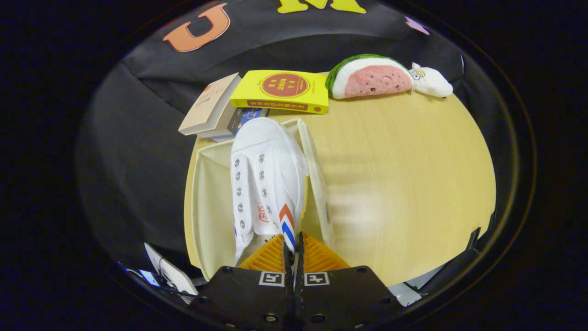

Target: Open the storage box then place both shoes into the box .Put the left shoe in first, then the right shoe, with the right side of both shoes facing outward in a uniform manner.

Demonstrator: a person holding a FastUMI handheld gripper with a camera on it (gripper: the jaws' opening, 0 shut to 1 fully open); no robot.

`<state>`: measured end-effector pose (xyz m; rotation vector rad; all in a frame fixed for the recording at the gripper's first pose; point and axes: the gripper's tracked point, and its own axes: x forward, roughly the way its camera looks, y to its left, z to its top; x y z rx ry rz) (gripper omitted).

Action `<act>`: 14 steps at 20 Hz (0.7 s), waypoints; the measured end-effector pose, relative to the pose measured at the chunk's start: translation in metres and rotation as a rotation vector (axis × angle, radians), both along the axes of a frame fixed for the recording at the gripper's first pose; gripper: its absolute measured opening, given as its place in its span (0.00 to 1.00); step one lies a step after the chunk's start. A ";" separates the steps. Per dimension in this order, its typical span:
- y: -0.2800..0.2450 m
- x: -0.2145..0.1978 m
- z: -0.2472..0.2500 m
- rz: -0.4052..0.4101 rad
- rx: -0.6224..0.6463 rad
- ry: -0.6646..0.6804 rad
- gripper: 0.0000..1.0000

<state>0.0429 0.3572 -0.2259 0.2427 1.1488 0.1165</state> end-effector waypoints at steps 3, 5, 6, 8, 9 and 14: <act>0.003 -0.003 -0.004 0.003 -0.019 -0.003 0.02; 0.004 -0.004 -0.006 -0.003 -0.020 -0.004 0.02; 0.003 -0.005 -0.006 -0.004 -0.024 -0.007 0.02; 0.002 -0.007 -0.005 -0.009 -0.022 -0.011 0.02; 0.000 -0.011 -0.007 -0.016 -0.021 -0.002 0.02; -0.001 -0.014 -0.016 -0.028 -0.034 0.013 0.02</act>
